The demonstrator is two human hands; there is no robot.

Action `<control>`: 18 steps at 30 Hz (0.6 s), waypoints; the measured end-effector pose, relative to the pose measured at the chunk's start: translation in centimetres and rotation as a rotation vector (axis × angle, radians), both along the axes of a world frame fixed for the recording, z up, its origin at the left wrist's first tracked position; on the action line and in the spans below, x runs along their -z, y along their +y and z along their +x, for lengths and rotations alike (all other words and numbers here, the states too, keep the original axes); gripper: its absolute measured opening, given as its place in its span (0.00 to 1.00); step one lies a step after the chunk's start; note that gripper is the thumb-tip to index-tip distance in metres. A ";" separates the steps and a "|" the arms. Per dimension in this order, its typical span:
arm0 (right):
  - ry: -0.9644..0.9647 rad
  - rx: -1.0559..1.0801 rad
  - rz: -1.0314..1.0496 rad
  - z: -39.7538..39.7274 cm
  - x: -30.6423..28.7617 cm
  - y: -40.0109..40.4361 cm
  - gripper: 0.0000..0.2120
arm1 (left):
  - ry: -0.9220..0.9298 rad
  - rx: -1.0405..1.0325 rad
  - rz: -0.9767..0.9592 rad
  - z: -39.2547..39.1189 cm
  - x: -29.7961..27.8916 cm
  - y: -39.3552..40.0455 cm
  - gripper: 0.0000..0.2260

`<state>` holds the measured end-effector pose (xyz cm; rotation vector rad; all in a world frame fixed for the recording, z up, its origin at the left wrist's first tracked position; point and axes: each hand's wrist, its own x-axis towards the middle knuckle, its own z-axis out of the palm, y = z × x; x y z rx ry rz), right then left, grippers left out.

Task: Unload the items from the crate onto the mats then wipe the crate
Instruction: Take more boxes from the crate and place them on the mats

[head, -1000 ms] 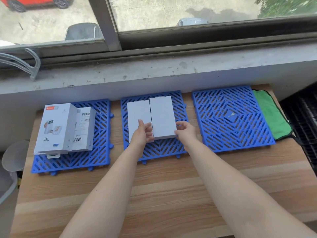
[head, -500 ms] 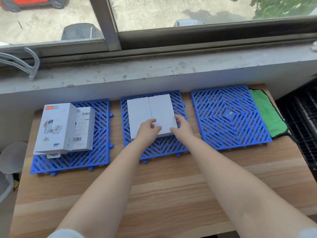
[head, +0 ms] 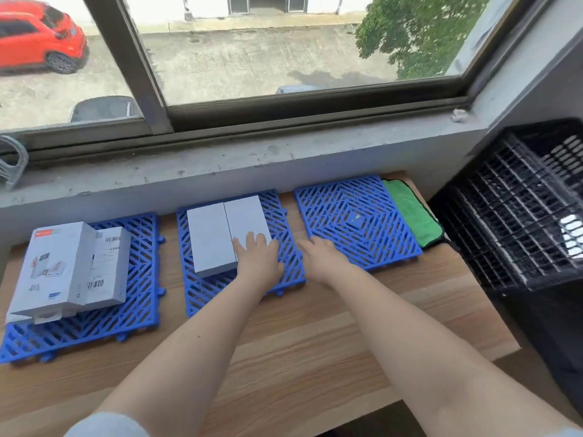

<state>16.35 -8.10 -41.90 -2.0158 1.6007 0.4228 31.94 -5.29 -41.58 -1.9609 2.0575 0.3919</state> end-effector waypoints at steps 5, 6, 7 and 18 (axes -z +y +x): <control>0.046 0.095 -0.063 -8.6 -2.3 4.0 0.44 | 0.016 0.094 -0.055 -8.2 -2.1 1.9 0.21; 0.050 0.121 -0.083 -10.7 -2.8 5.0 0.45 | 0.033 0.110 -0.073 -10.0 -2.6 2.4 0.21; 0.063 0.138 -0.109 -12.8 -3.3 5.9 0.46 | 0.042 0.127 -0.089 -11.9 -3.2 2.9 0.22; 0.033 0.402 -0.361 -38.9 -9.3 21.5 0.35 | 0.112 0.513 -0.279 -39.3 -9.2 12.8 0.27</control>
